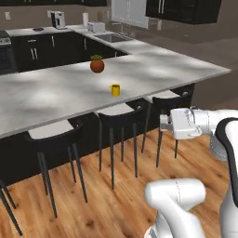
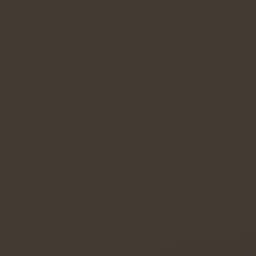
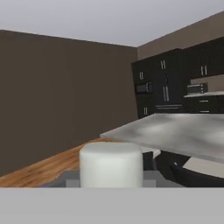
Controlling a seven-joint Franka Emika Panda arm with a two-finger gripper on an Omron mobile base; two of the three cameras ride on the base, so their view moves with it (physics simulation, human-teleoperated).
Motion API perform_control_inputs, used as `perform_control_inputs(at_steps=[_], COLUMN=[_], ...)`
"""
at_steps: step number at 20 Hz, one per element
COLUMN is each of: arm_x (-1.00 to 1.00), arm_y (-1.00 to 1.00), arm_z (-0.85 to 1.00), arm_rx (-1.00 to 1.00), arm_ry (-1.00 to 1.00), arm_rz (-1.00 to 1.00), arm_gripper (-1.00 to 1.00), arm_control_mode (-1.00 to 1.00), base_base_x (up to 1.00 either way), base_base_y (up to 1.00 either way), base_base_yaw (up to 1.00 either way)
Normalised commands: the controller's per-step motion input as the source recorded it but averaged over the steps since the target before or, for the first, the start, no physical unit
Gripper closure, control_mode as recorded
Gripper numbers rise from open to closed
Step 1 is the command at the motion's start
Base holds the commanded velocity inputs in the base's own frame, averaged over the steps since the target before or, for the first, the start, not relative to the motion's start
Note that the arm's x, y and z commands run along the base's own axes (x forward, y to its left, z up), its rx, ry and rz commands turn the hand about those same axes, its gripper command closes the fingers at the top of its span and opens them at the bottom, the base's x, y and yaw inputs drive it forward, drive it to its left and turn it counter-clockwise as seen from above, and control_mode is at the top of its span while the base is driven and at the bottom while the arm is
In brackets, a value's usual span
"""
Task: Pick up the marshmallow and place it in the cup of hot chocolate on the dining counter.
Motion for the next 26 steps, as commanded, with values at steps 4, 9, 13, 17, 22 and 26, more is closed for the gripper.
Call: perform_control_inputs(at_steps=[4,9,13,17,22,26], arm_x=[0.0,0.0,0.0,0.0,0.0,0.0], arm_y=[0.0,0.0,0.0,0.0,0.0,0.0], arm_z=[0.0,0.0,0.0,0.0,0.0,0.0], arm_rx=[0.0,0.0,0.0,0.0,0.0,0.0], arm_ry=[0.0,0.0,0.0,0.0,0.0,0.0], arm_rz=[0.0,0.0,0.0,0.0,0.0,0.0], arm_gripper=[1.0,1.0,1.0,1.0,1.0,1.0], arm_control_mode=[1.0,1.0,1.0,1.0,1.0,1.0], base_base_x=[0.67,0.59,0.48,0.33,0.69,1.0], base_base_y=[-1.0,-0.99,-0.85,-0.72,-0.15,0.04], base_base_yaw=[0.42,0.45,0.45,0.33,0.13,0.02])
